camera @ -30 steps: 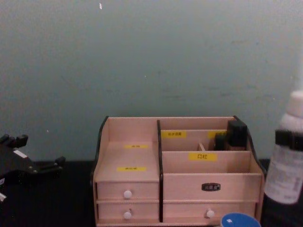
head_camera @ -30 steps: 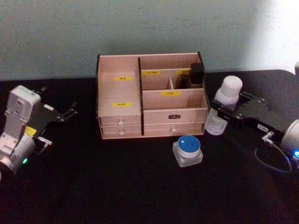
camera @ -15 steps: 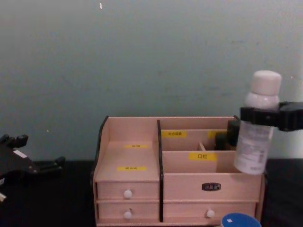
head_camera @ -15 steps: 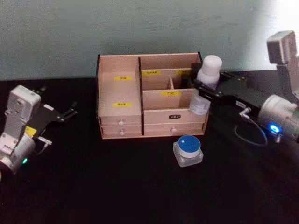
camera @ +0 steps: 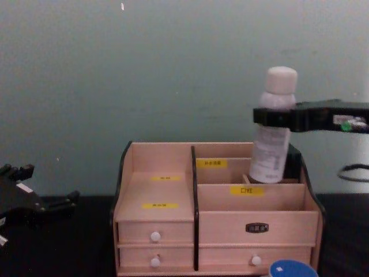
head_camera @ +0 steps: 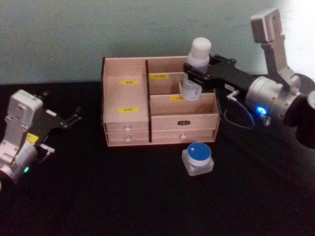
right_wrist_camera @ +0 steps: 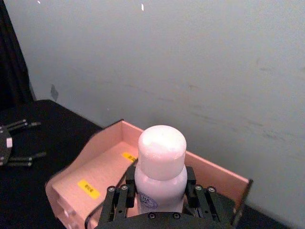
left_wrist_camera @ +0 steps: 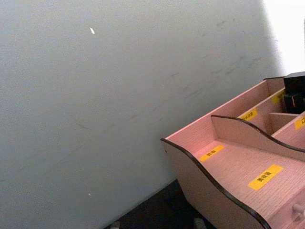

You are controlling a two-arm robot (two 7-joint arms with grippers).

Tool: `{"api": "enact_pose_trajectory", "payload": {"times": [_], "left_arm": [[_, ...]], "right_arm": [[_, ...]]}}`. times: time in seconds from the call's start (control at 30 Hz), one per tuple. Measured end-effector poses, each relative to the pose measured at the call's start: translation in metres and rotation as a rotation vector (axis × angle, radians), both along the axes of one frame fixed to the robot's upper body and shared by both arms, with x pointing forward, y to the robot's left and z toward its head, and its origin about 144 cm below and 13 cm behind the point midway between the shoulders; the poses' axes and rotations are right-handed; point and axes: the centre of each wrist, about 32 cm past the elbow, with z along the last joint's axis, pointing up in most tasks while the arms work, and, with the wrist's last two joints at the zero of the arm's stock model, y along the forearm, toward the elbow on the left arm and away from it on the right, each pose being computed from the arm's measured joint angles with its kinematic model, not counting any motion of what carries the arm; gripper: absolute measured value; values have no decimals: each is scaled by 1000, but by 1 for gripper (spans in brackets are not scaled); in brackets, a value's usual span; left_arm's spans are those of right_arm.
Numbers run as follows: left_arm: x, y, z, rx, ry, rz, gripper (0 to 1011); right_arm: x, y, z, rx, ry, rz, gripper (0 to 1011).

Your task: Pick up the facial cleanser and watermelon frost from the table and place them into the tiered storage box.

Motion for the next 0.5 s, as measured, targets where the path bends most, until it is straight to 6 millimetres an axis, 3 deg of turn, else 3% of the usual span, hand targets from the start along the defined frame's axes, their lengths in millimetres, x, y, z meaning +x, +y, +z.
{"api": "enact_pose_trajectory", "payload": {"times": [0.5], "left_arm": [[0, 0, 0, 0, 0, 0, 1001]], "right_arm": [[27, 23, 2, 4, 7, 2, 591]]}}
